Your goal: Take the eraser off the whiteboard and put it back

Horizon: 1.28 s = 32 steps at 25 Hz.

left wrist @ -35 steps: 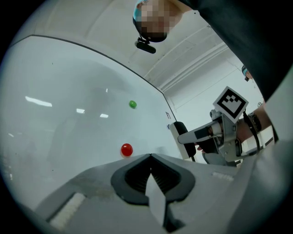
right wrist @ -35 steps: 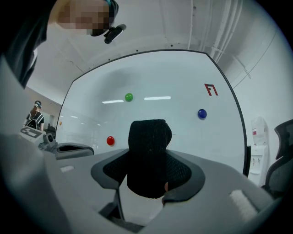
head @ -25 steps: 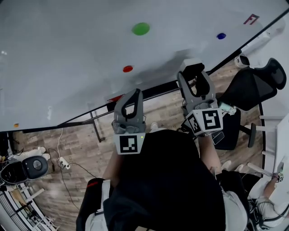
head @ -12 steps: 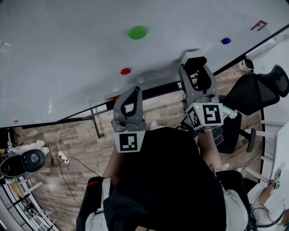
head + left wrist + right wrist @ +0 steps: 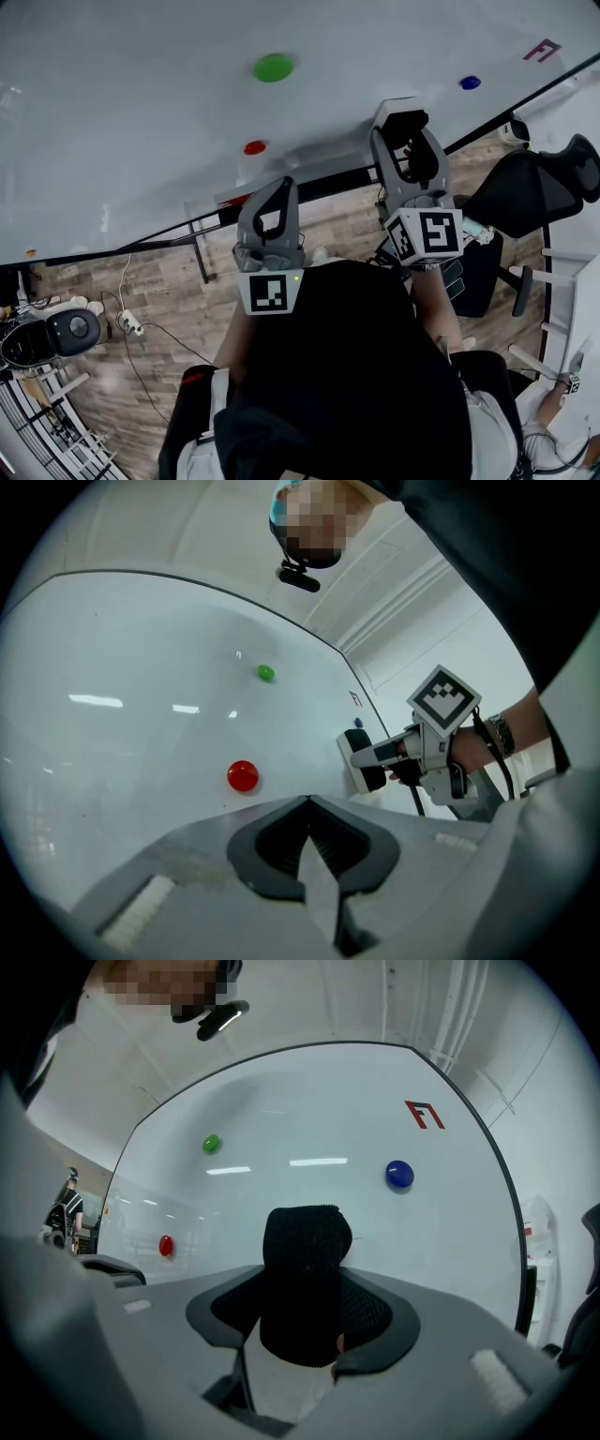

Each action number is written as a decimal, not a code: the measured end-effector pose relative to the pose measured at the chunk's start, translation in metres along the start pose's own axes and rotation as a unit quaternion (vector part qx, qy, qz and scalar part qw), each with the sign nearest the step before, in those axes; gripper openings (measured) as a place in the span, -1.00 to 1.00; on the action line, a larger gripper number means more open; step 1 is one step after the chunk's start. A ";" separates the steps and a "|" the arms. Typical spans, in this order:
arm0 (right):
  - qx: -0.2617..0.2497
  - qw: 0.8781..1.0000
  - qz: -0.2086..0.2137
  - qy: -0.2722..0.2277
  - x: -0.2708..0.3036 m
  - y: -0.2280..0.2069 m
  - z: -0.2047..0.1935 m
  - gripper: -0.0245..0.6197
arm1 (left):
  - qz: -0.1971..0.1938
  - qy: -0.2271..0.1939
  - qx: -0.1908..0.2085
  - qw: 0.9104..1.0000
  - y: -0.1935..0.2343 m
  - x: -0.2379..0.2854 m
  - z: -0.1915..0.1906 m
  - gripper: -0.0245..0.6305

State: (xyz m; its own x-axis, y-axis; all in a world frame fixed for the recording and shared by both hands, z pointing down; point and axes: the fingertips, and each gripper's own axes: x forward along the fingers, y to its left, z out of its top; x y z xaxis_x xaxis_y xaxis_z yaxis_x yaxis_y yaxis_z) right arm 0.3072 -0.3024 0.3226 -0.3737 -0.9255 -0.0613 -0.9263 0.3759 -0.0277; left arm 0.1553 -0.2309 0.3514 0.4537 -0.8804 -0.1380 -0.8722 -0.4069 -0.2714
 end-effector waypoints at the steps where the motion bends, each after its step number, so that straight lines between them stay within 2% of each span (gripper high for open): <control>1: 0.000 1.000 0.001 0.000 0.000 0.000 0.000 -0.21 | 0.001 0.001 -0.001 1.000 0.000 0.000 -0.001 -0.92; 22: -0.001 1.000 0.012 -0.009 0.002 -0.001 -0.002 -0.20 | 0.029 0.013 0.011 0.999 0.010 -0.015 -0.003 -0.92; 32: -0.003 1.000 0.024 0.000 0.000 0.003 -0.002 -0.17 | 0.026 0.012 0.009 1.000 0.006 -0.023 -0.002 -0.92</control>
State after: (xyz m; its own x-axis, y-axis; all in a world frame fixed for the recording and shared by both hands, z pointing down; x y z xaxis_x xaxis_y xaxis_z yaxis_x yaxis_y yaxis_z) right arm 0.3043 -0.3014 0.3246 -0.4176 -0.9066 -0.0614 -0.9077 0.4193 -0.0180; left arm 0.1390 -0.2140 0.3545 0.4031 -0.9060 -0.1291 -0.8911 -0.3565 -0.2808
